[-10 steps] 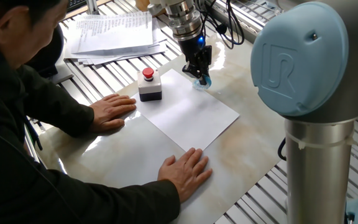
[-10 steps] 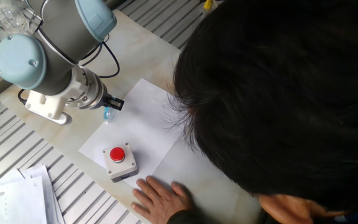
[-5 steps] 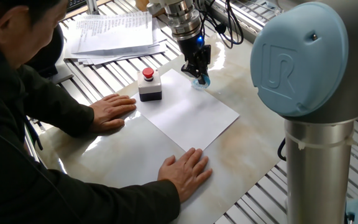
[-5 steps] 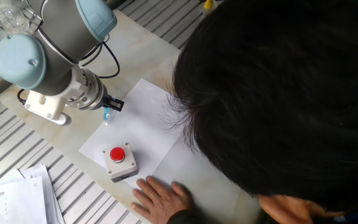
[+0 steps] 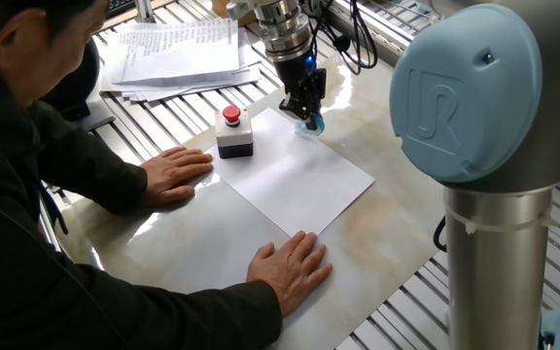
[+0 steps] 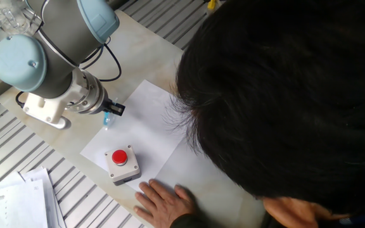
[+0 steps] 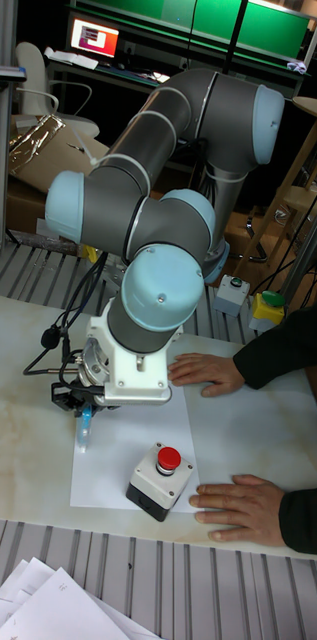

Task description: Use the correction tape on paper

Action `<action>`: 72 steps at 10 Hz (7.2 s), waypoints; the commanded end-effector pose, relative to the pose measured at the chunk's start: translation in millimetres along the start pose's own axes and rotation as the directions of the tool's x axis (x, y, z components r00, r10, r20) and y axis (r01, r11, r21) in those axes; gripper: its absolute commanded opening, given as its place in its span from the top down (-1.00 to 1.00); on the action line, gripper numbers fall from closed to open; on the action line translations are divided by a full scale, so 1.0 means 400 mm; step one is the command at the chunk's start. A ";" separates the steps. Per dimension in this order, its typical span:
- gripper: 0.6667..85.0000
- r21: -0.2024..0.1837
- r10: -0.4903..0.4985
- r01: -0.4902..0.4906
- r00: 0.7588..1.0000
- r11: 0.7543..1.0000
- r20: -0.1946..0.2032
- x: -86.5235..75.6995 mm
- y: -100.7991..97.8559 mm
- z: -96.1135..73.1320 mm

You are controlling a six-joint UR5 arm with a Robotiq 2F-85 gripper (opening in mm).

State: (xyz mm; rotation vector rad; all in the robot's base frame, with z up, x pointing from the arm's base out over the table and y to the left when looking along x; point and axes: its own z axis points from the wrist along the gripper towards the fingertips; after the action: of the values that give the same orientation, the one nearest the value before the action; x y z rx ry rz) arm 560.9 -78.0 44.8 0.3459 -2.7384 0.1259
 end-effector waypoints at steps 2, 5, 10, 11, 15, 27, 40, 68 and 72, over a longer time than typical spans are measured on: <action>0.98 -0.011 -0.004 0.004 1.000 1.000 0.005 -0.002 0.001 0.003; 0.98 -0.018 -0.003 0.003 1.000 1.000 -0.001 -0.001 0.007 0.008; 0.98 -0.018 -0.010 0.010 1.000 1.000 -0.006 0.004 0.006 0.015; 0.98 -0.019 -0.010 0.010 1.000 1.000 -0.007 0.005 0.006 0.015; 0.98 -0.020 -0.010 0.010 1.000 1.000 -0.012 0.008 0.006 0.015; 0.98 -0.020 -0.021 0.020 0.999 1.000 -0.028 0.028 0.003 0.021; 0.98 -0.044 -0.008 0.006 0.999 0.999 -0.040 0.073 0.027 -0.028; 0.98 -0.059 0.056 -0.057 0.998 0.997 -0.023 0.073 0.004 0.013; 0.98 -0.056 0.050 -0.051 0.999 0.997 -0.022 0.064 0.004 0.020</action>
State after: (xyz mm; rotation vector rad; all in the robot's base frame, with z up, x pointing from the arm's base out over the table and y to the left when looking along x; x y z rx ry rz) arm 532.0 -85.8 49.7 0.2598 -2.7205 0.0790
